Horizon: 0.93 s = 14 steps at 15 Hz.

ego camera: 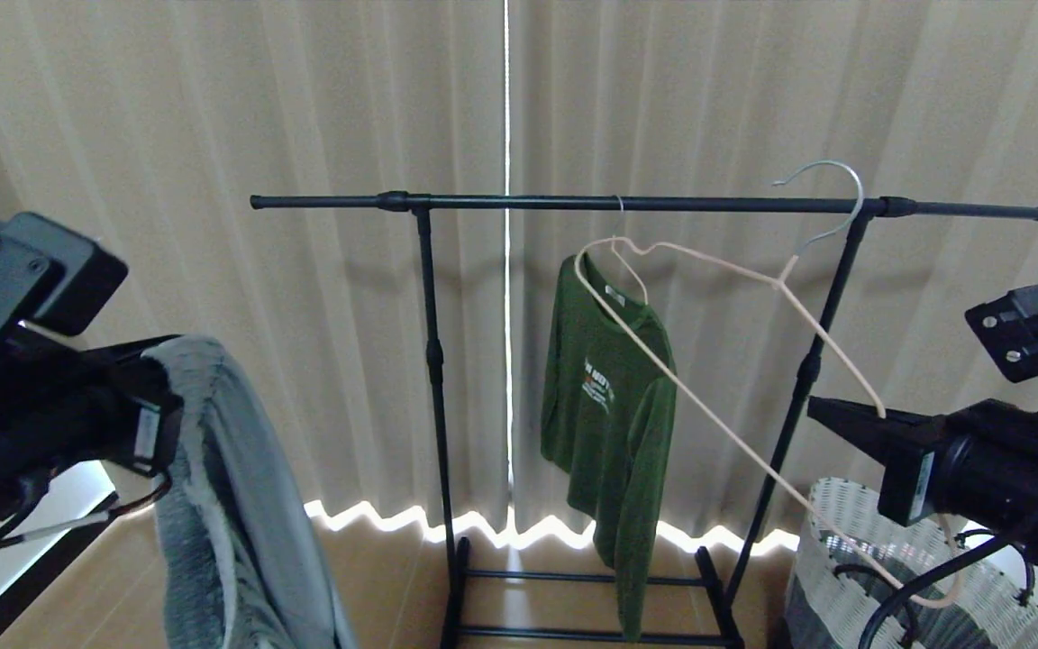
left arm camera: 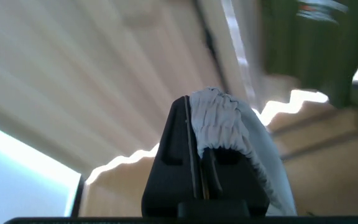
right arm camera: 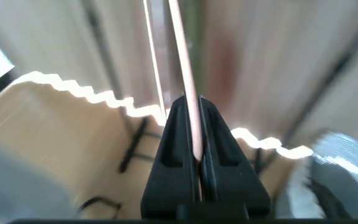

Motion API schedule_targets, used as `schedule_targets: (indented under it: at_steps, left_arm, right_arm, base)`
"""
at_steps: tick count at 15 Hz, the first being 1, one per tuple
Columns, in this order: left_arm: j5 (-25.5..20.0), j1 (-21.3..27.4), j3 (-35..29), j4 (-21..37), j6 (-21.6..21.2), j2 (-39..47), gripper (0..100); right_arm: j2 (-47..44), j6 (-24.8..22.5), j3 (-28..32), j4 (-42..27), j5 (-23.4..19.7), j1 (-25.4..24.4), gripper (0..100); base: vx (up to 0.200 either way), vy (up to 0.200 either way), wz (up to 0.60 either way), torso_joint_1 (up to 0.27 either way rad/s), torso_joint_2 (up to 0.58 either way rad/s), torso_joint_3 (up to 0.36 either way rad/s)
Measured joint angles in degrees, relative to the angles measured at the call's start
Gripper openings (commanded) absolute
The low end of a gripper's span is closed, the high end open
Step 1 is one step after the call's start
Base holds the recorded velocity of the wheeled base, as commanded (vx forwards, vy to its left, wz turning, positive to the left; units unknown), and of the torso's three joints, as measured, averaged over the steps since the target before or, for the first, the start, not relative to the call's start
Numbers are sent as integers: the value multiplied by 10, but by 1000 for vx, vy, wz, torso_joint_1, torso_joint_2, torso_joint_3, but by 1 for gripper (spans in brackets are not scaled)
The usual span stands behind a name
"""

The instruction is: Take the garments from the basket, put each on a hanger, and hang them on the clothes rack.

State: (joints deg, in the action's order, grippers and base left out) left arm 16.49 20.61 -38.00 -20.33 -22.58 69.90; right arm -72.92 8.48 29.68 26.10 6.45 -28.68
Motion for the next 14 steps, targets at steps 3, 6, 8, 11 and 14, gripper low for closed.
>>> schedule_targets:
  at_steps: [3,6,8,11,14]
  left_arm:
    - [85,42,-111,27,25,92,0]
    - [158,53,-187,40,52,171,0]
    - [198,55,-225,43,71,217,0]
    - [205,56,-250,42,89,254,0]
    - [205,56,-265,42,102,270,0]
  right_arm:
    - [-13,29,-4,1,-11,-68,0]
    - [-18,56,-5,1,-12,-128,0]
    - [-18,69,-7,1,-13,-183,0]
    - [-19,97,-7,1,-13,-243,0]
    - [-28,104,-3,1,-13,-281,0]
  base:
    - [0,0,0,0,0,0]
    - [0,0,0,0,0,0]
    - [0,0,0,0,0,0]
    - [0,0,0,0,0,0]
    - [0,0,0,0,0,0]
